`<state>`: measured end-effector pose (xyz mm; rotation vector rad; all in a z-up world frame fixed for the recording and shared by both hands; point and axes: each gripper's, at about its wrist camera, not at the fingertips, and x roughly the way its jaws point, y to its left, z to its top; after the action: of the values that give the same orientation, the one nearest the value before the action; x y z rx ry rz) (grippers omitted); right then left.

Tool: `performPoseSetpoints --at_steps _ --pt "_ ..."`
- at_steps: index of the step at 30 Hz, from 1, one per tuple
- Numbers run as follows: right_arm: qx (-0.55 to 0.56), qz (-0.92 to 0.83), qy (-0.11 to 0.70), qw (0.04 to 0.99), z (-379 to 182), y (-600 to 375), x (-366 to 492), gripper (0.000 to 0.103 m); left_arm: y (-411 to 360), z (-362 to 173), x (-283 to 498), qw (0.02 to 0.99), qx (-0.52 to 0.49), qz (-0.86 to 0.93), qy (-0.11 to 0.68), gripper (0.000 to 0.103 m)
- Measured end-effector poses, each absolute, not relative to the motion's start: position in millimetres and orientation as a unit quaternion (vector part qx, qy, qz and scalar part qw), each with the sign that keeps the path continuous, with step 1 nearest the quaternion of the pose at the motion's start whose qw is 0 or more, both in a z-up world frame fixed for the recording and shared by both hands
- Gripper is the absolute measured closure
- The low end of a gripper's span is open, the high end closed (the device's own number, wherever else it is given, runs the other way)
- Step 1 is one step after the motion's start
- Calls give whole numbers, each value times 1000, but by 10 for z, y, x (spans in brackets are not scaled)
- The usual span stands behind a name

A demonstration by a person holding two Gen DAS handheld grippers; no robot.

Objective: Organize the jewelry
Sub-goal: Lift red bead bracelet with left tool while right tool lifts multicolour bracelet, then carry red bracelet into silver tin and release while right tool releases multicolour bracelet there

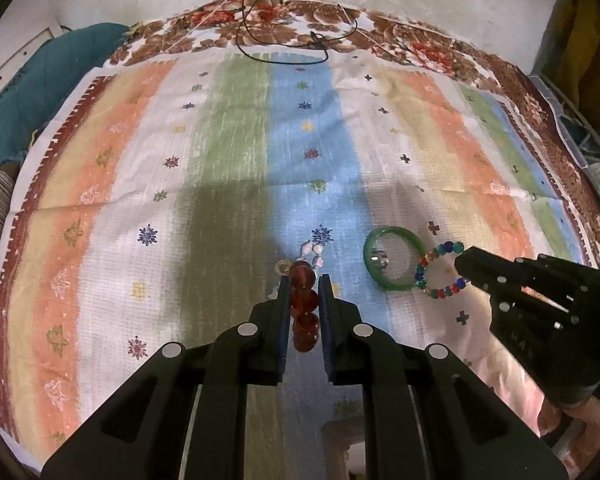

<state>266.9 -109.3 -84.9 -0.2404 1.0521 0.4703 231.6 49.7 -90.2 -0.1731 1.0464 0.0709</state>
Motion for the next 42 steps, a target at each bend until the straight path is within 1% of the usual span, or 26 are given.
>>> performPoseSetpoints --at_steps 17,32,42 --pt "-67 229 476 846 -509 -1358 2442 93 214 -642 2112 877 -68 20 476 90" --pt "-77 241 437 863 -205 -1418 2069 93 43 -358 1821 890 -70 -6 450 90" --pt "-67 254 427 865 -104 -1473 1829 93 -32 -206 1575 897 -77 -26 434 90"
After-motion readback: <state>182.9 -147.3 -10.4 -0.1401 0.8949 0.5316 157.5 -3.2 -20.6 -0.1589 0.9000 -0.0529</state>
